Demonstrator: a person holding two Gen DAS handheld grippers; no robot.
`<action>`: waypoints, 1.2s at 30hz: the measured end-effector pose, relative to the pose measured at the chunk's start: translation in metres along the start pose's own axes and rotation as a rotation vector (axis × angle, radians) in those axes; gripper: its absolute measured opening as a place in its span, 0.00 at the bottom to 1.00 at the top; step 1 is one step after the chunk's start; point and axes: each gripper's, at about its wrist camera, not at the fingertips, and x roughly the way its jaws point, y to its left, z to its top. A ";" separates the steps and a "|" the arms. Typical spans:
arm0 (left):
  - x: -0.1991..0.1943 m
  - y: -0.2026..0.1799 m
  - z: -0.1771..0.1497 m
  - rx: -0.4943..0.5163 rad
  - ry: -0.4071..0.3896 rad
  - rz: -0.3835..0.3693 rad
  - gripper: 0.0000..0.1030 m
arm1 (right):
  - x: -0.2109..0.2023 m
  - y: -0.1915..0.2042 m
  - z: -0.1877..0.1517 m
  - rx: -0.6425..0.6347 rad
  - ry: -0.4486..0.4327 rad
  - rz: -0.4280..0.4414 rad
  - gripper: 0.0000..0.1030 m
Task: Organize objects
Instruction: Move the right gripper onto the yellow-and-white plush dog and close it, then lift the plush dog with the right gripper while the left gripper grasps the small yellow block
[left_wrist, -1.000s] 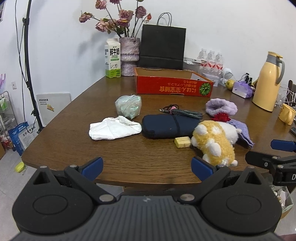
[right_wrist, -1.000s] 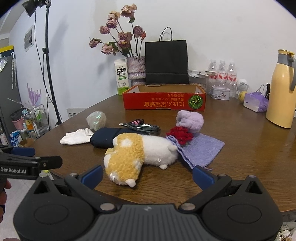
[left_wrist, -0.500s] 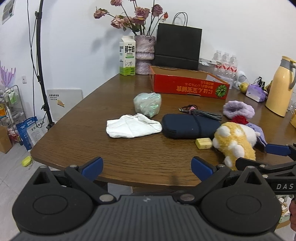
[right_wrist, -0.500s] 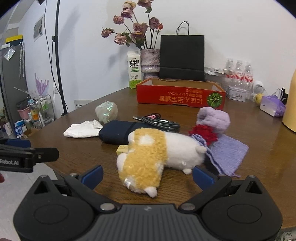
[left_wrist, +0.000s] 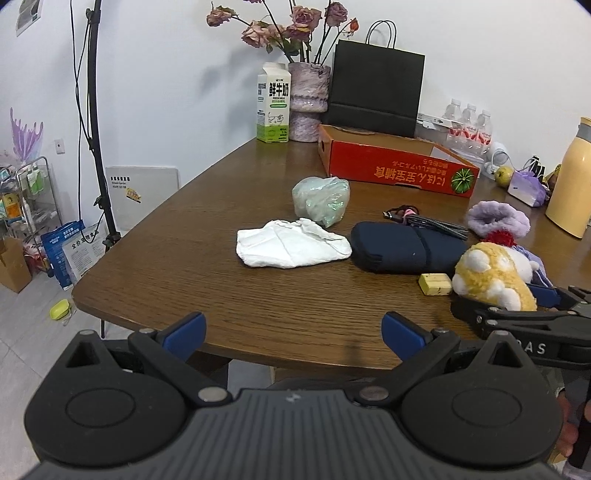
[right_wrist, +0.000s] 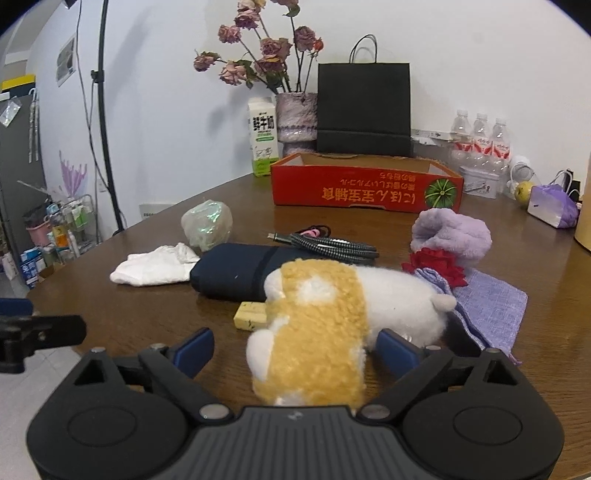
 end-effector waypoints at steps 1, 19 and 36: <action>0.000 0.001 0.000 -0.001 0.001 0.002 1.00 | 0.001 0.000 0.000 0.003 -0.006 -0.007 0.86; 0.014 0.011 0.006 -0.004 0.003 0.013 1.00 | -0.021 -0.004 -0.005 0.005 -0.109 -0.009 0.47; 0.052 -0.019 0.021 0.073 0.057 -0.087 1.00 | -0.030 -0.019 0.009 -0.029 -0.196 -0.119 0.47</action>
